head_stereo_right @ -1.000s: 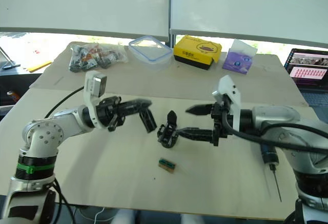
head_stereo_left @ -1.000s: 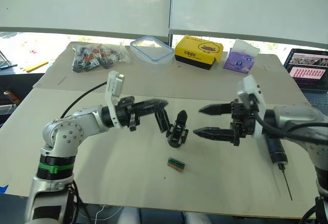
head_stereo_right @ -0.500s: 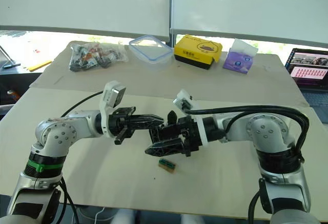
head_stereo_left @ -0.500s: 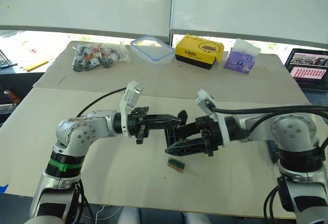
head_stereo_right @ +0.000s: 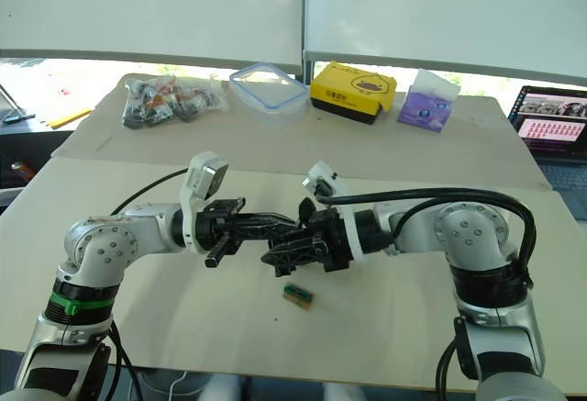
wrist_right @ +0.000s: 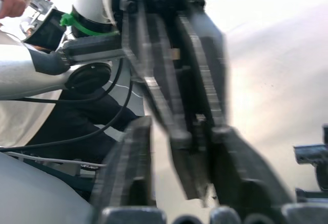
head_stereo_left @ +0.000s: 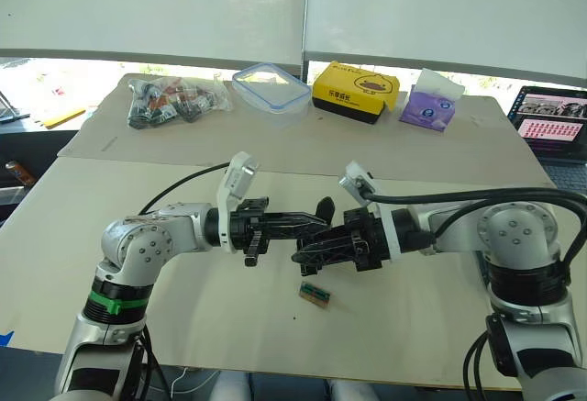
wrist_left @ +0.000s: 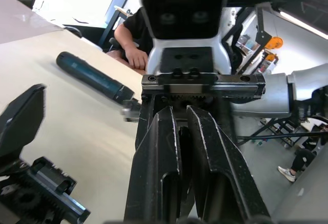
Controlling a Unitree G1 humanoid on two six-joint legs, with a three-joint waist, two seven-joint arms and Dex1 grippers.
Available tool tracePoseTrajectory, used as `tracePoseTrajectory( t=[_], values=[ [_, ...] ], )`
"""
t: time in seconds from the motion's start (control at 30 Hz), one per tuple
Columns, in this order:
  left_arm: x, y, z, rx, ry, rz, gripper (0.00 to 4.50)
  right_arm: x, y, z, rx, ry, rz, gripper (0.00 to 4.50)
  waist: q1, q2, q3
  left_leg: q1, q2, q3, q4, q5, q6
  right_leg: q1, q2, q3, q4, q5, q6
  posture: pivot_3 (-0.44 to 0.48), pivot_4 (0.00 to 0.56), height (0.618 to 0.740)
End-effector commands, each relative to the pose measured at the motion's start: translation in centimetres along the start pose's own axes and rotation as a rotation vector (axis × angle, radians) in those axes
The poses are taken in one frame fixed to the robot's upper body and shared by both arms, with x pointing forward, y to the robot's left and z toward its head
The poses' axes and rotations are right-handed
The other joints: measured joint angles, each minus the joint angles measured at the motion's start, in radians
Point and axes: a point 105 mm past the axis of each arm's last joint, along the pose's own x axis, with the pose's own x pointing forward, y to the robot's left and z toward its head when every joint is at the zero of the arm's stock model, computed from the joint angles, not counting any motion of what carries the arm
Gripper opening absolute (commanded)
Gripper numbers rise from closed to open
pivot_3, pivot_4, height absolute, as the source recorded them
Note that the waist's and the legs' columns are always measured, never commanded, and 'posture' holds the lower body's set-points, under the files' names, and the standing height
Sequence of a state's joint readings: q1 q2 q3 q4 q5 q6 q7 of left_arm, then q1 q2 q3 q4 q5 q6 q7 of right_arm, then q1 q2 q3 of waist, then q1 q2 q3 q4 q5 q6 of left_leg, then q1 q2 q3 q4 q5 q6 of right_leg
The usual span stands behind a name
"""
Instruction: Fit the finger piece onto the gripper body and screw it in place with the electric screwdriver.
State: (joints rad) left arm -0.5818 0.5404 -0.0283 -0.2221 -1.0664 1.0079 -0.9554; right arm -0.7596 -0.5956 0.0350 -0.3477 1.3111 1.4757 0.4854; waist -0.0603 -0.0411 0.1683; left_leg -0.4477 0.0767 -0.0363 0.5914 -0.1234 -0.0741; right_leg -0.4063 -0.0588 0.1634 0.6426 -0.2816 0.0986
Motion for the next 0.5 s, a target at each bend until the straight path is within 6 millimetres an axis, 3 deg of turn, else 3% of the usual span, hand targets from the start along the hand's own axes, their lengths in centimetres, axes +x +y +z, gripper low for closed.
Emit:
tracePoseTrajectory(
  t=[0.03, 0.2, 0.4, 0.5],
  values=[
    [-0.2, -0.3, 0.6, 0.04, -0.017, 0.006, 0.0, -0.2, 0.8, -0.3, -0.018, 0.007, 0.035, 0.4, -0.002, 0.0, 0.0, 0.0, 0.0, 0.0, 0.0, 0.0, 0.0, 0.0, 0.0, 0.0, 0.0, 0.0, 0.0, 0.0, 0.15, 0.74],
    [-0.5, -0.4, 1.4, 0.045, -0.051, 0.0, 0.0, -0.5, 0.9, -0.6, -0.026, -0.007, 0.047, 0.4, -0.003, 0.0, 0.0, 0.0, 0.0, 0.0, 0.0, 0.0, 0.0, 0.0, 0.0, 0.0, 0.0, 0.0, 0.001, 0.0, 0.15, 0.74],
    [-2.0, -0.2, 2.3, 0.142, -0.081, 0.067, 2.73, -1.4, 0.7, -0.6, -0.055, -0.092, 0.022, 0.4, -0.004, 0.0, 0.0, 0.0, 0.0, 0.0, 0.0, 0.0, 0.0, 0.0, 0.0, 0.0, 0.0, -0.001, 0.001, 0.0, 0.15, 0.74],
    [-4.9, 2.2, 1.9, 0.3, -0.012, 0.235, 4.25, -3.1, 0.7, -0.3, -0.073, -0.215, 0.01, 0.4, -0.005, 0.0, 0.0, 0.0, 0.0, 0.0, 0.0, 0.0, 0.0, 0.0, 0.0, 0.0, 0.0, -0.001, 0.001, 0.0, 0.15, 0.74]
  ],
)
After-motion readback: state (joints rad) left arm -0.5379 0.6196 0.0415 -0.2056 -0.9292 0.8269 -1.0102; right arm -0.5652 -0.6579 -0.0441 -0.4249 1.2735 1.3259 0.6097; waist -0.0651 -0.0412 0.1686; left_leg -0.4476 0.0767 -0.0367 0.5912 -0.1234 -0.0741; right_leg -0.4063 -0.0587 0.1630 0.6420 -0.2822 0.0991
